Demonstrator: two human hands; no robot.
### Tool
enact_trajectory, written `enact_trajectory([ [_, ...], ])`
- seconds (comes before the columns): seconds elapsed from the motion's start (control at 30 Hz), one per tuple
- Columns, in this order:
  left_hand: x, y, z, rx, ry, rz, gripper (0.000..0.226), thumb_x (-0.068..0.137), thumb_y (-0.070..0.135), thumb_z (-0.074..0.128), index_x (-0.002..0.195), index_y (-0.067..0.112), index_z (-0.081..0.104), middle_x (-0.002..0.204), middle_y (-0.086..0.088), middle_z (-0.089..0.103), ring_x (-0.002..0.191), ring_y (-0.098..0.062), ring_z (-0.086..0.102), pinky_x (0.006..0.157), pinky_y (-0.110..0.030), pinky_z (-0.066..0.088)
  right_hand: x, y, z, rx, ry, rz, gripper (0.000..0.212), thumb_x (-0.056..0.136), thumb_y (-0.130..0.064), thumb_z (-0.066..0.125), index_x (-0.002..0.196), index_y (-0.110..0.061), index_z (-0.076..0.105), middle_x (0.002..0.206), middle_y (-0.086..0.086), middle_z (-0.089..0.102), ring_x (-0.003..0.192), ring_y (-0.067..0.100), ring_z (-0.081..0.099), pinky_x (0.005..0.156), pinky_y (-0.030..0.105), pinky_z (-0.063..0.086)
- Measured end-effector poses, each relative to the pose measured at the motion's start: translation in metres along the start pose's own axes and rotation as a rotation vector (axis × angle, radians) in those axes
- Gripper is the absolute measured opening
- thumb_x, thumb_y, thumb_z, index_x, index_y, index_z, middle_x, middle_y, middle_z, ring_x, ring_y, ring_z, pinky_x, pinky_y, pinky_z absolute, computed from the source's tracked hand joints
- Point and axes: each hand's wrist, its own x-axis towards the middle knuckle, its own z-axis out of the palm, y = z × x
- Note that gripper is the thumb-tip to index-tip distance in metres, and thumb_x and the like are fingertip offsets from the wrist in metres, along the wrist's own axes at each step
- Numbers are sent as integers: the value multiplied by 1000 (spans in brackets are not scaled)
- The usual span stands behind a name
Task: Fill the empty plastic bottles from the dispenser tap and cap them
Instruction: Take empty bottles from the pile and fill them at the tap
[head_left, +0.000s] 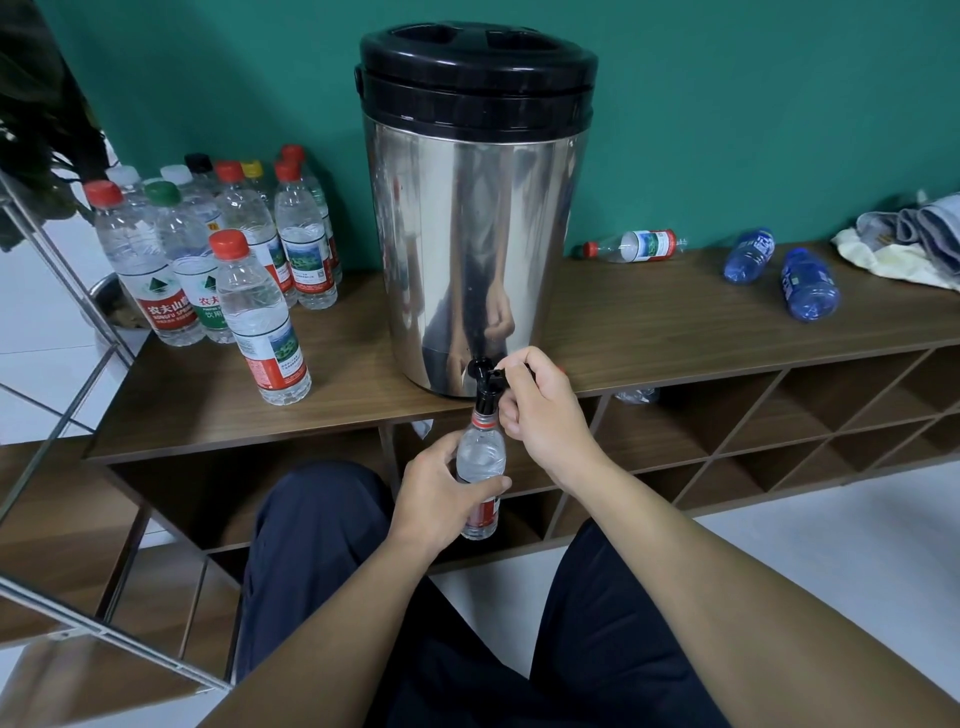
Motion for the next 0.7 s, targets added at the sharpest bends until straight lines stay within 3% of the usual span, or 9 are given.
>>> enact_trajectory([
  [0.7, 1, -1, -2, 43, 23, -13, 73, 72, 46, 103, 137, 46, 72, 126, 26, 78, 121, -3, 73, 109, -47, 61, -2, -4, -2, -28, -18, 0, 20, 116, -28, 50, 100, -20, 60, 60, 0, 44, 56, 15, 40, 53, 30, 34],
])
